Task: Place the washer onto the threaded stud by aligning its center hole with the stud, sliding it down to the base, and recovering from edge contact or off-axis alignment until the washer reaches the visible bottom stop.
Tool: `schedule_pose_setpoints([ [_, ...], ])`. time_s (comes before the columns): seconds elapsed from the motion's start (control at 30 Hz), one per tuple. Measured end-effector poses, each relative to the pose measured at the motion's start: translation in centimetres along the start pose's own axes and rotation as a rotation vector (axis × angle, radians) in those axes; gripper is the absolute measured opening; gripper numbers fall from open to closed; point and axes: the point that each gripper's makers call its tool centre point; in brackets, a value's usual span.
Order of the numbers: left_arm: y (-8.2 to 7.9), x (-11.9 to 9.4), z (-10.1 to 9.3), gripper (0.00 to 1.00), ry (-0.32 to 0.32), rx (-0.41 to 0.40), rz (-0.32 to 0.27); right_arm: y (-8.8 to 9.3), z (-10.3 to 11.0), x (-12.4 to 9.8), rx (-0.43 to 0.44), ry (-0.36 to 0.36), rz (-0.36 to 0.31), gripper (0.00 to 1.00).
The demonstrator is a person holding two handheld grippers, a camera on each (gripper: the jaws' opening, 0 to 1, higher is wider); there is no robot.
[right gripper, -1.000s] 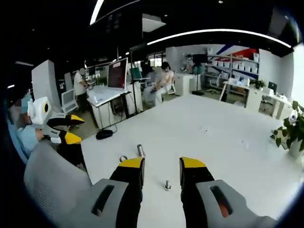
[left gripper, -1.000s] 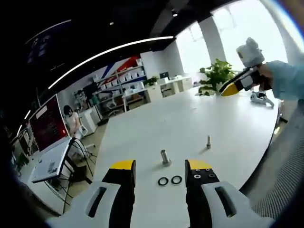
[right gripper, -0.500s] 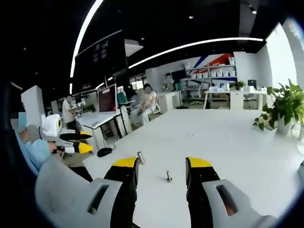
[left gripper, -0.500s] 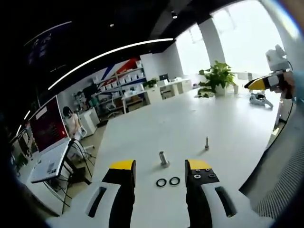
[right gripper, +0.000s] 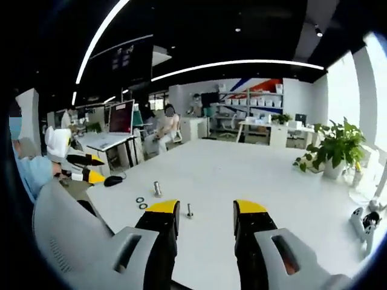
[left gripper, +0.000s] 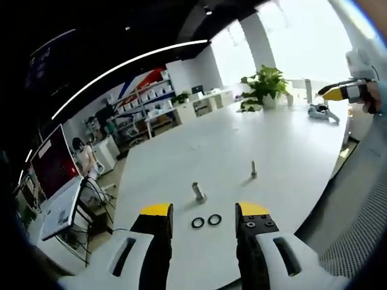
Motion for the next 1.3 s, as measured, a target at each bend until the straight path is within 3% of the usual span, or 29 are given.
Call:
schedule_pose_setpoints([
  [0.17, 0.1, 0.2, -0.2, 0.39, 0.012, 0.005, 0.01, 1.3, -0.2, 0.0, -0.047, 0.002, 0.048, 0.35],
  [0.27, 0.2, 0.1, -0.2, 0.39, 0.016, 0.004, 0.014, 2.5, -0.1, 0.1, -0.135, 0.012, 0.079, 0.35],
  [0.33, 0.1, 0.2, -0.3, 0.38, 0.022, 0.005, 0.013, 2.2, 0.8, 0.7, -0.235, -0.002, 0.074, 0.34],
  [0.43, 0.1, 0.7, -0.2, 0.38, 0.039, 0.007, 0.024, 2.2, 1.5, 1.2, -0.313, -0.009, 0.08, 0.32],
  [0.5, 0.2, 1.0, -0.5, 0.38, 0.066, 0.004, 0.035, 2.1, 1.3, 1.2, -0.292, -0.018, 0.074, 0.29],
  [0.57, 0.7, 1.4, -1.5, 0.39, 0.132, 0.011, 0.073, 2.4, 1.0, 1.3, -0.222, -0.036, 0.087, 0.27],
  [0.67, 1.6, 2.2, -2.5, 0.41, 0.216, 0.027, 0.126, 2.5, 0.2, 1.5, -0.184, -0.023, 0.099, 0.2],
  [0.73, 1.7, 2.8, -1.9, 0.46, 0.203, 0.036, 0.133, 2.6, 0.1, 1.6, -0.176, -0.03, 0.103, 0.14],
  [0.8, 1.9, 2.7, -1.8, 0.45, 0.254, 0.08, 0.144, 3.8, 0.6, 1.6, -0.132, -0.075, 0.175, 0.03],
  [0.9, 2.6, 3.4, -0.2, 0.37, 0.251, 0.137, 0.177, 3.5, 1.3, 1.7, -0.116, -0.106, 0.157, 0.03],
  [1.07, 3.3, 5.6, 1.0, 0.36, 0.293, 0.223, 0.202, 4.2, 0.7, 1.9, -0.099, -0.089, 0.195, 0.03],
  [1.13, 4.7, 7.0, 1.3, 0.34, 0.316, 0.281, 0.228, 5.0, 0.2, 1.9, -0.089, -0.075, 0.228, 0.03],
  [1.2, 6.1, 8.1, 1.5, 0.26, 0.35, 0.35, 0.264, 5.6, -0.2, 1.7, -0.056, -0.068, 0.254, 0.03],
  [1.3, 7.1, 9.6, 1.6, 0.18, 0.373, 0.378, 0.288, 6.3, -0.7, 1.5, -0.058, -0.043, 0.285, 0.03],
])
Point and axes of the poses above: the point that each gripper's makers call its tool centre point, and the gripper's own axes: x roughly forward along the fingers, z roughly to its left, y roughly out of its underside, and after that the axes turned 4 degrees about x, right-handed
